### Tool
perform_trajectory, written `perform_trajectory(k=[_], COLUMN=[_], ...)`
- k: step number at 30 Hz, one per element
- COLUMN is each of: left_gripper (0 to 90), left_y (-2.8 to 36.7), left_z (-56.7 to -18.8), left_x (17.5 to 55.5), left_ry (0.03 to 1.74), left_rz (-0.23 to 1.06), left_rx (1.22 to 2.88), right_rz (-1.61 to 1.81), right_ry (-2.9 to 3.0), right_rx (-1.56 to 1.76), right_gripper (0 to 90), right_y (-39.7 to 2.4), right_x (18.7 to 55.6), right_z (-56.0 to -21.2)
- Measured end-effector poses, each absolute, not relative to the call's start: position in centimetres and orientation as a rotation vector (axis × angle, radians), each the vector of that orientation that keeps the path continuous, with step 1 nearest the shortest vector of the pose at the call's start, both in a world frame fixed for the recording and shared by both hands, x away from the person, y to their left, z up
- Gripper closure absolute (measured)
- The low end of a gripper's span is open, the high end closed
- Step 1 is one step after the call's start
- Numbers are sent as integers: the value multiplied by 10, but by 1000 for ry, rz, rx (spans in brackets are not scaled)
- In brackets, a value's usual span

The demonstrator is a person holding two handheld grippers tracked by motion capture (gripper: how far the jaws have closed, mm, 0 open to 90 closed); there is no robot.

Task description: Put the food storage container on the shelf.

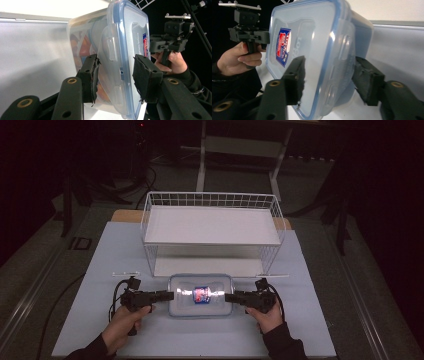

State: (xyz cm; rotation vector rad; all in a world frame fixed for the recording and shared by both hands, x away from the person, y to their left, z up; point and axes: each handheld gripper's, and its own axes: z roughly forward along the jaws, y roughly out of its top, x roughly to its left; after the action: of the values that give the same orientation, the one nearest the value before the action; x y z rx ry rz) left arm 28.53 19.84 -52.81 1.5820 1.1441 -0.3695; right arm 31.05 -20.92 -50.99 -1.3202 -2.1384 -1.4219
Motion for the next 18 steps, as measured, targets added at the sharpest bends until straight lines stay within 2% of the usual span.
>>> perform_trajectory(k=[18], left_gripper=[557], left_y=[184], left_z=[-513], left_x=[273], left_ry=[1132], left_rz=[-260], left_rx=[1632], right_rz=[-1421], right_ry=[-2174], right_rx=[-1282], right_gripper=[514], right_y=[-218], right_x=[300], right_z=[-501])
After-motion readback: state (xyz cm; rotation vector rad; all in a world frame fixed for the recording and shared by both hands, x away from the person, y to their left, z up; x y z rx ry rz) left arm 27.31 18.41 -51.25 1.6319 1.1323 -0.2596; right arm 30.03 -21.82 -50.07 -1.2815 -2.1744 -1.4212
